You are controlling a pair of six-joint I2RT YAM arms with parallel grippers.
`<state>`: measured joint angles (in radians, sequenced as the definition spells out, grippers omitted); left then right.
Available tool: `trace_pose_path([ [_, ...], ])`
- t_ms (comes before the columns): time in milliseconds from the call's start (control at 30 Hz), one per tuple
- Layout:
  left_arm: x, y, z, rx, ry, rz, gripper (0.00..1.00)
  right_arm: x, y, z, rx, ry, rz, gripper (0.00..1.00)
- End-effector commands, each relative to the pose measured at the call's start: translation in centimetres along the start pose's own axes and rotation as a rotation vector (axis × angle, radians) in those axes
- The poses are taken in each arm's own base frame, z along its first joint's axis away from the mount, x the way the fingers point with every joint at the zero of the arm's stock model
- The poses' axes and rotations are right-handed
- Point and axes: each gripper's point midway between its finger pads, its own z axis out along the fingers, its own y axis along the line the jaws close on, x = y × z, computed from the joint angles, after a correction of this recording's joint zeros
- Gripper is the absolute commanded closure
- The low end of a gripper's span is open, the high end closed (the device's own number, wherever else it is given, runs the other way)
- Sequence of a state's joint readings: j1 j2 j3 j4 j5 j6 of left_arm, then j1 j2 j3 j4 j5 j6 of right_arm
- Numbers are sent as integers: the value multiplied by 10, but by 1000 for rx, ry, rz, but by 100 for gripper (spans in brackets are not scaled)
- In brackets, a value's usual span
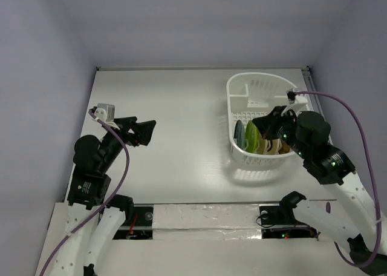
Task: Unload the plates from the dish rack
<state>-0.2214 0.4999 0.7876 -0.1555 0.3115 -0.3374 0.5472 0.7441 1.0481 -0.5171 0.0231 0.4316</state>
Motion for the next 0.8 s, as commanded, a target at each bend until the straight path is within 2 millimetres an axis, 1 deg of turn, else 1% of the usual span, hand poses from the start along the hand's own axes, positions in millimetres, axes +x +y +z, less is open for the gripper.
trace_pose_path([
  [0, -11, 5, -5, -40, -45, 37, 22, 7, -12, 6, 97, 25, -42, 100],
  [33, -8, 9, -5, -55, -40, 39, 24, 8, -13, 9, 115, 29, -47, 100],
  [67, -5, 12, -6, -66, -38, 39, 30, 13, -6, 13, 106, 53, -61, 100],
  [133, -3, 16, -7, -83, -45, 37, 38, 17, -5, 19, 128, 70, -79, 100],
  [167, 1, 22, -9, -110, -49, 33, 47, 17, -8, 21, 163, 72, -89, 100],
  [200, 2, 25, -10, -124, -50, 29, 54, 26, -7, 29, 175, 103, -107, 100],
  [233, 4, 27, -12, -136, -57, 28, 60, 29, -7, 32, 189, 115, -115, 100],
  [267, 9, 32, -13, -155, -48, 20, 74, 32, -12, 34, 226, 119, -128, 100],
  [300, 9, 36, -14, -180, -56, 14, 81, 34, -14, 38, 256, 125, -138, 100],
  [333, 8, 36, -15, -184, -64, 9, 87, 36, -15, 40, 262, 135, -140, 100],
  [367, 7, 38, -16, -192, -72, 11, 97, 35, -20, 41, 291, 130, -146, 93],
  [400, 7, 39, -17, -199, -73, 9, 100, 35, -22, 41, 304, 127, -146, 86],
  [433, 7, 40, -18, -207, -75, 6, 100, 36, -24, 43, 315, 131, -150, 79],
  [467, 7, 41, -18, -213, -76, 4, 100, 37, -25, 44, 323, 131, -153, 65],
  [500, 8, 41, -18, -213, -77, 1, 100, 39, -27, 46, 331, 135, -156, 59],
  [533, 7, 41, -19, -210, -79, 0, 100, 39, -26, 48, 331, 138, -157, 55],
  [567, 8, 41, -19, -210, -79, -1, 96, 45, -27, 52, 337, 159, -163, 52],
  [600, 8, 41, -19, -210, -80, -5, 86, 47, -27, 54, 338, 169, -166, 51],
  [667, 8, 40, -20, -208, -84, -5, 76, 55, -33, 61, 368, 195, -183, 50],
  [700, 8, 40, -20, -206, -85, -7, 68, 57, -35, 63, 386, 198, -185, 50],
  [767, 8, 39, -21, -201, -89, -6, 62, 59, -42, 66, 430, 203, -199, 50],
])
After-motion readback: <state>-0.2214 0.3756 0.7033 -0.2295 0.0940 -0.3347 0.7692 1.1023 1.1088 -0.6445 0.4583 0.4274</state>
